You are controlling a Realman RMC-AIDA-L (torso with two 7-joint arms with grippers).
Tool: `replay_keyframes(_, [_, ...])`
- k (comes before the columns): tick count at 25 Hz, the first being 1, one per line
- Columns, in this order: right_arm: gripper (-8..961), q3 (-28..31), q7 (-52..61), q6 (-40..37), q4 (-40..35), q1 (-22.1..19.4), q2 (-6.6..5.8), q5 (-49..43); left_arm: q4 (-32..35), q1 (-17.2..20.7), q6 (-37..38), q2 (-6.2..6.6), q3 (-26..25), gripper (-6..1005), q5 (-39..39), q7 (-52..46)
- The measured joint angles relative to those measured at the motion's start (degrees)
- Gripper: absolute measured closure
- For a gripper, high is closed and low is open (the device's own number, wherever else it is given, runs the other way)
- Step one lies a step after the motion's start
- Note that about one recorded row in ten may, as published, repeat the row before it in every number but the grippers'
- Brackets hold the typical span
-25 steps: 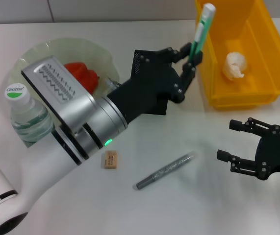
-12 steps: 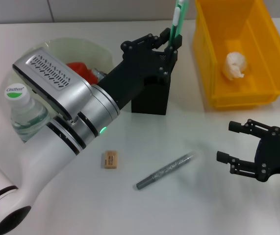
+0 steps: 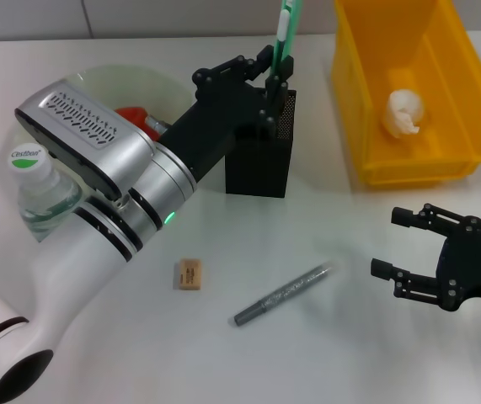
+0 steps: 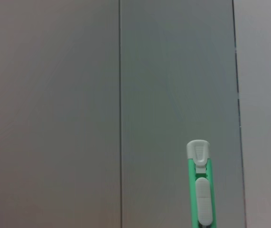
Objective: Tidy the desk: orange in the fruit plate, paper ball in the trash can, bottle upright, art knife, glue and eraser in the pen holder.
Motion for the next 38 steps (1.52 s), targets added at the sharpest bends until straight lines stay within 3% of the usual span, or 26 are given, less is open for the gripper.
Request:
replay_keyframes(19, [195,0.0,0.1,0.0,0.0,0.4,0.0,0.0,-0.4,0.0,-0.5,0.0,-0.2,758,-0.6,-0.5])
replay_keyframes(24, [196,0.0,0.1,0.1,0.0,0.5,0.0,0.0,-0.4,-0.1,-0.4,0.0,-0.1,531,-0.6,-0.5])
replay_keyframes(31, [197,0.0,0.1,0.1,0.0,0.4,0.0,0.0,-0.4,0.1,0.6,0.0,0.1,336,0.1,-4.5])
replay_keyframes(38, [198,0.0,0.0,0.2,0.0,0.4,-0.01,0.0,-0.4,2.7,6.5,0.47,-0.5,201,12.3,-16.2])
